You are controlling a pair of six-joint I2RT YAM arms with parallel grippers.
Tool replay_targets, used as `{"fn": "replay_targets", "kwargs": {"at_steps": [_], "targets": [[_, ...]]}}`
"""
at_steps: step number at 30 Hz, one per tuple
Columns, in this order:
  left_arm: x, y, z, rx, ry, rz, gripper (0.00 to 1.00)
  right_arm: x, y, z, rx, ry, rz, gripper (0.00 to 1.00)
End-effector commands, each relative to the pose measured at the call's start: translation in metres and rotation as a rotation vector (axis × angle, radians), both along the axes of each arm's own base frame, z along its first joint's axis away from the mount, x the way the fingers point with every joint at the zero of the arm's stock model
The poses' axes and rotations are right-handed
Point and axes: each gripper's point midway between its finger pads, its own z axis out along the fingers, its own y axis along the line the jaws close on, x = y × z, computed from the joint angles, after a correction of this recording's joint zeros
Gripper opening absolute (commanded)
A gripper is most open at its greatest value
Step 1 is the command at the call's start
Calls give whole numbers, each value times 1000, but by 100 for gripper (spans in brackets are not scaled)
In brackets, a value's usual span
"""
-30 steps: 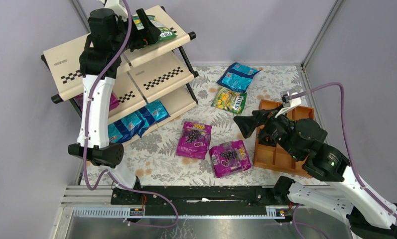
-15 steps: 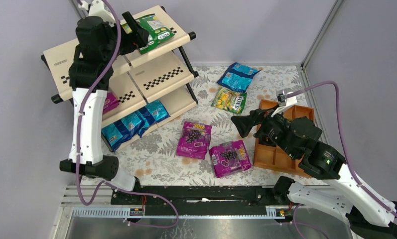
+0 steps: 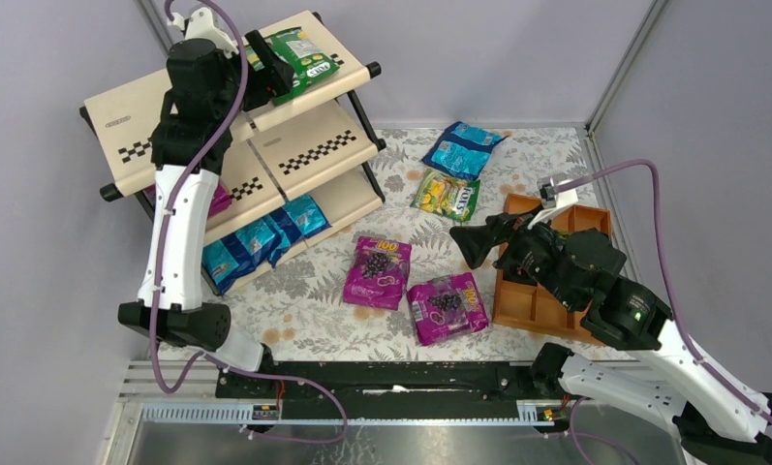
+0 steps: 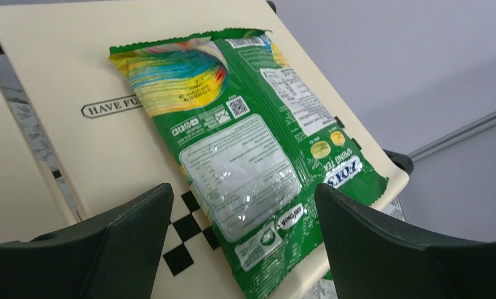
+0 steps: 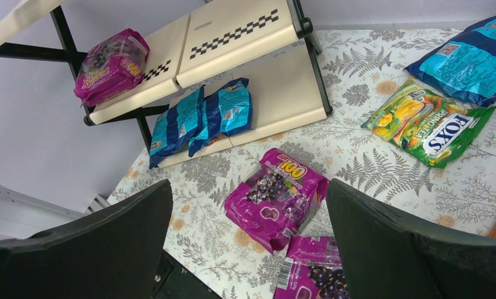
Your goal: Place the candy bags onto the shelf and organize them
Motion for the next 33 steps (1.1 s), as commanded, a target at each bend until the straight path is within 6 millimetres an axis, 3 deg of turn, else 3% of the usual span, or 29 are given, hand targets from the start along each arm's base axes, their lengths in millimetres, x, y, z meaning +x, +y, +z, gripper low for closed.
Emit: {"fn": "replay_targets", "kwargs": {"at_steps": [1,19,24,33], "targets": [[11,-1,17,-22,-87,-1,87,1,-3,11,32,-31,-14,100],[39,-28,8,-84,-66,-114,84,4,-1,8,28,-24,-19,100],[28,-33,11,-102,-70,-137,84,5,2,6,23,-17,-17,100],[-2,-37,24,-113,-131,-176,94,10,11,1,10,-11,-4,100]]}}
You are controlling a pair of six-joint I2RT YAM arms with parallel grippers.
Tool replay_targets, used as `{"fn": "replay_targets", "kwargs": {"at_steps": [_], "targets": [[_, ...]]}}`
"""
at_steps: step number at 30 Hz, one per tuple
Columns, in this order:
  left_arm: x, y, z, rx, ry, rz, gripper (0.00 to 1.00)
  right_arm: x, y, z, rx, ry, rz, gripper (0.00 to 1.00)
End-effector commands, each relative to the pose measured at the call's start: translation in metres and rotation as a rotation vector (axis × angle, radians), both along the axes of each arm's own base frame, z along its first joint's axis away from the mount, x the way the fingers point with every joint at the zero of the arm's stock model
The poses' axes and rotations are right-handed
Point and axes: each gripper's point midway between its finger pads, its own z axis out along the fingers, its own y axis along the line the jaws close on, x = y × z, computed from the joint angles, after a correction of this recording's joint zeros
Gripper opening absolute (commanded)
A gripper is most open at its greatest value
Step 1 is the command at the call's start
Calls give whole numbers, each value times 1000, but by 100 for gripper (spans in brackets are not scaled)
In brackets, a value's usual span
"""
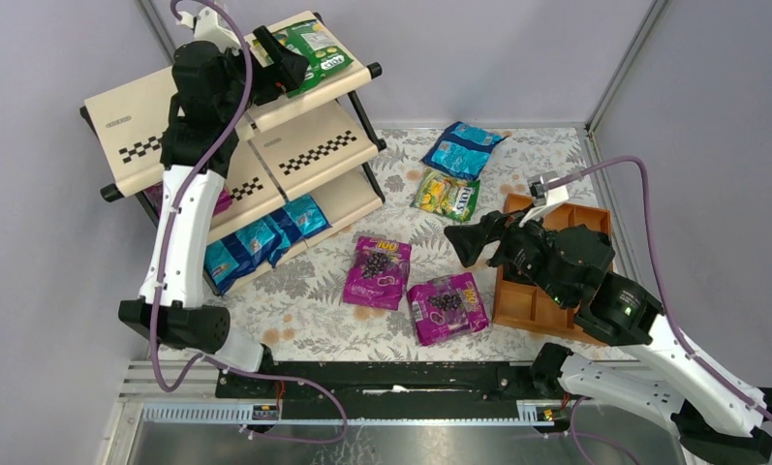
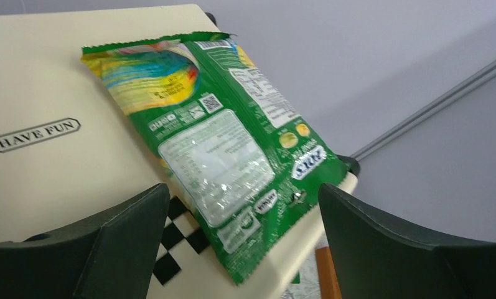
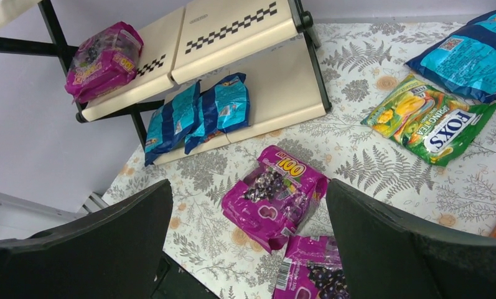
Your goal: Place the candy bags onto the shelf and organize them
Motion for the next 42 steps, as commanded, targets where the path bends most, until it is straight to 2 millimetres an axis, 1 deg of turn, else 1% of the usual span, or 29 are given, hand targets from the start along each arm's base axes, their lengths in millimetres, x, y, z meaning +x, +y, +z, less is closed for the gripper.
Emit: {"fn": "replay_targets", "kwargs": {"at_steps": [1,3,6,8,9,10,12,13,15,18,20,23,25,27,29,32,35,37,38,40,42], "targets": [[-19,-12,17,-28,-48,-74,95,6,6,5,21,-20,-2,100],[-22,-16,19,-20,-53,-106,95,7,7,3,14,-17,-3,100],[-37,-6,31,24,-82,-71,99,8,4,-2,-7,-8,-16,100],[-56,0,45,34,-126,-53,99,9,1,-7,-24,0,-30,100],[-68,-1,52,31,-155,-65,99,9,0,-11,-35,5,-37,100],[-87,-3,64,26,-203,-94,99,10,-2,-16,-49,12,-47,100],[-114,-15,73,-2,-276,-184,99,14,-6,-31,-85,28,-75,100],[-125,-26,67,-18,-299,-260,99,16,-7,-40,-104,39,-87,100],[-152,-50,61,-62,-368,-439,99,20,-9,-57,-150,61,-115,100],[-188,-79,38,-112,-404,-654,99,28,-8,-84,-228,99,-144,100],[-204,-97,13,-103,-376,-748,99,33,-7,-102,-283,121,-157,100],[-220,-113,-26,-56,-324,-793,99,44,-6,-128,-357,163,-199,100],[-230,-121,-55,-49,-286,-814,99,52,-3,-146,-387,210,-198,100],[-240,-127,-82,-45,-245,-837,99,66,-5,-165,-376,287,-193,100],[-244,-128,-107,-20,-214,-835,99,78,-5,-181,-338,354,-197,100],[-237,-123,-142,40,-162,-779,99,98,-7,-198,-302,417,-210,100],[-235,-119,-170,110,-108,-765,99,122,-11,-212,-212,526,-225,100],[-234,-116,-181,169,-94,-748,99,136,-14,-221,-134,613,-213,100],[-234,-114,-186,186,-82,-731,99,143,-15,-222,-110,636,-205,100],[-236,-112,-190,197,-85,-715,99,159,-18,-228,-92,668,-213,100],[-240,-111,-196,188,-75,-712,99,177,-27,-240,-71,710,-243,100]]}}
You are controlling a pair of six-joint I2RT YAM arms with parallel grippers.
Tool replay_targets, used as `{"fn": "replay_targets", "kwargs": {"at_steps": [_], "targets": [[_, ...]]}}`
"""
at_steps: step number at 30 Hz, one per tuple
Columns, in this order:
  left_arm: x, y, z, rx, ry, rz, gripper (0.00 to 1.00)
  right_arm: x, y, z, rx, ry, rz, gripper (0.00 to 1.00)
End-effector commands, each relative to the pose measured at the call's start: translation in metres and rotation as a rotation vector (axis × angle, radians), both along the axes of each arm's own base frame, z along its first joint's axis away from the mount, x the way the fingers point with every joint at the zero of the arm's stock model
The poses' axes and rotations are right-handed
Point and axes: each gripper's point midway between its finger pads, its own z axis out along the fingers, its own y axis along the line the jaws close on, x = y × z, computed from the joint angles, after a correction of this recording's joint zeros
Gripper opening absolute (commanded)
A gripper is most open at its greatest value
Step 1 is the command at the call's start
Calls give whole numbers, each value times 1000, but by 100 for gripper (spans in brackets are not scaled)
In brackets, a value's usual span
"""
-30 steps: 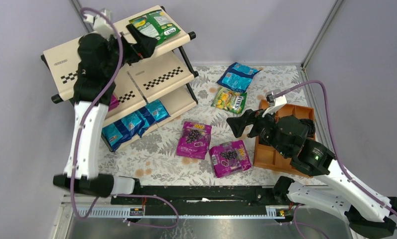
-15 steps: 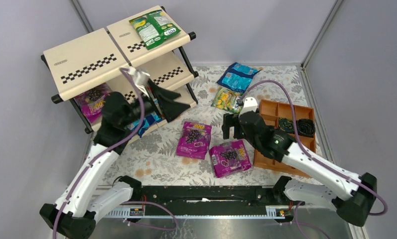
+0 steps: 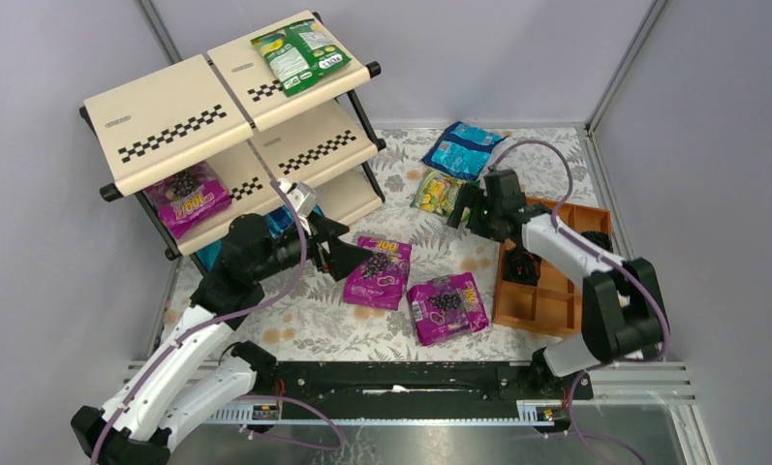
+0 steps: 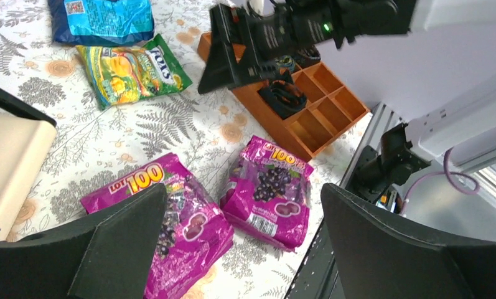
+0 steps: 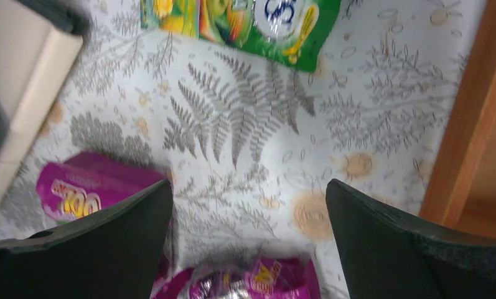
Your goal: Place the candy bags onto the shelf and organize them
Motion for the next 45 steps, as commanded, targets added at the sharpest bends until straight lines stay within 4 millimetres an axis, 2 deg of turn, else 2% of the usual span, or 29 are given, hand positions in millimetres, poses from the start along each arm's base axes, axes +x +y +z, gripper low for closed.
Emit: {"fn": "replay_targets", "kwargs": {"at_steps": [1,5,9,12,16,21,25,28,32,36,38,40,42,45], "targets": [[-2,10,-11,36,-45,47,99,46,10,16,168,-1,-17,100],[-8,10,-31,53,-2,31,99,82,-3,2,173,20,-47,99],[-10,7,-36,86,4,20,99,116,-20,-11,81,43,-56,96],[-11,5,-41,103,18,7,99,137,-36,-20,78,78,-65,95],[-9,6,-44,122,9,18,99,153,-35,-39,124,145,-9,95],[-7,4,-48,132,21,11,99,154,-24,-61,186,209,5,91],[-5,4,-50,143,21,20,99,147,0,-62,358,192,26,88],[-3,5,-51,150,21,30,99,150,11,-65,460,156,-8,83],[-2,5,-52,156,25,29,99,152,27,-73,564,130,-89,71],[0,6,-54,164,28,37,99,154,46,-78,591,78,-123,58],[-1,6,-54,166,29,38,99,157,52,-81,584,48,-130,56],[0,7,-55,167,30,41,99,158,58,-83,594,37,-118,47],[0,7,-55,171,30,44,99,157,61,-79,620,14,-101,35],[1,7,-56,175,33,47,99,153,58,-64,608,-23,-85,22]]}}
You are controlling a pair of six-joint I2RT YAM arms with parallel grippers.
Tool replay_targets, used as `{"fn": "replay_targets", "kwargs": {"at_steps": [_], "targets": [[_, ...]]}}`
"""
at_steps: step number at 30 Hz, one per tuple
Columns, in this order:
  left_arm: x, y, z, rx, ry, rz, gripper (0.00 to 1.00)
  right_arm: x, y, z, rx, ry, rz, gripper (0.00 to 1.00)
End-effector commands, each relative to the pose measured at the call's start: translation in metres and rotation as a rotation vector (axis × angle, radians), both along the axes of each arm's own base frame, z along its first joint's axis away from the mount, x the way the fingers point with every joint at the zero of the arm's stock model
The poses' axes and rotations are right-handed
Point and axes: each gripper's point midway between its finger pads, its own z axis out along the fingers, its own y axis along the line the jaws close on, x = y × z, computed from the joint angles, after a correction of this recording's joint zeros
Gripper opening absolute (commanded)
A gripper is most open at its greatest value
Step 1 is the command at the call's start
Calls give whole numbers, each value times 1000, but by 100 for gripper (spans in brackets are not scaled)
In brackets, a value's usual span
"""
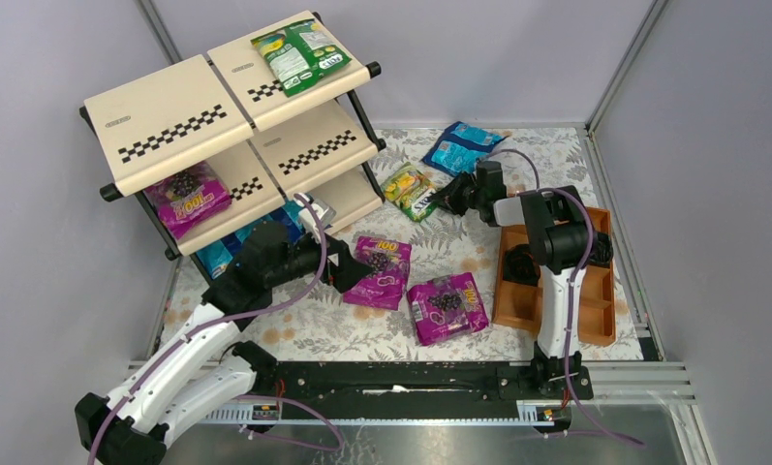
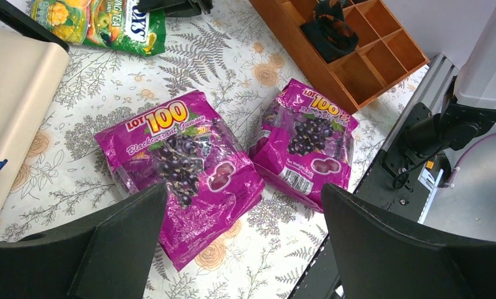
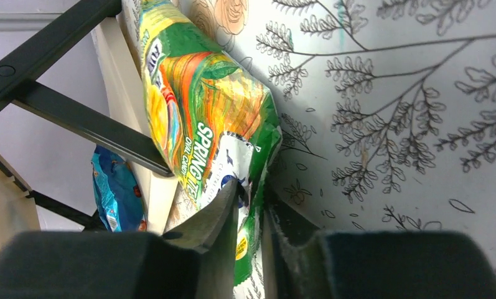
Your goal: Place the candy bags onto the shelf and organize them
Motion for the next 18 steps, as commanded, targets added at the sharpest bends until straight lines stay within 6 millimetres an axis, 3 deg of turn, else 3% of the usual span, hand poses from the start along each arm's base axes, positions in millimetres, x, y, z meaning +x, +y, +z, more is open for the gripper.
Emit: {"fn": "replay_targets", "kwargs": {"at_steps": [1,6,12,18], "targets": [[5,0,14,-4,-53,5,99,2,-5,19,-6,-72,-18,18],[4,-2,13,-3,-48,-11,99,-14,-5,49,-23,-106,34,2],[1,-9,12,-4,-26,-55,99,-49,-6,74,16,-88,64,1],[1,-38,26,-64,20,-146,93,-78,1,88,143,3,63,0]]}}
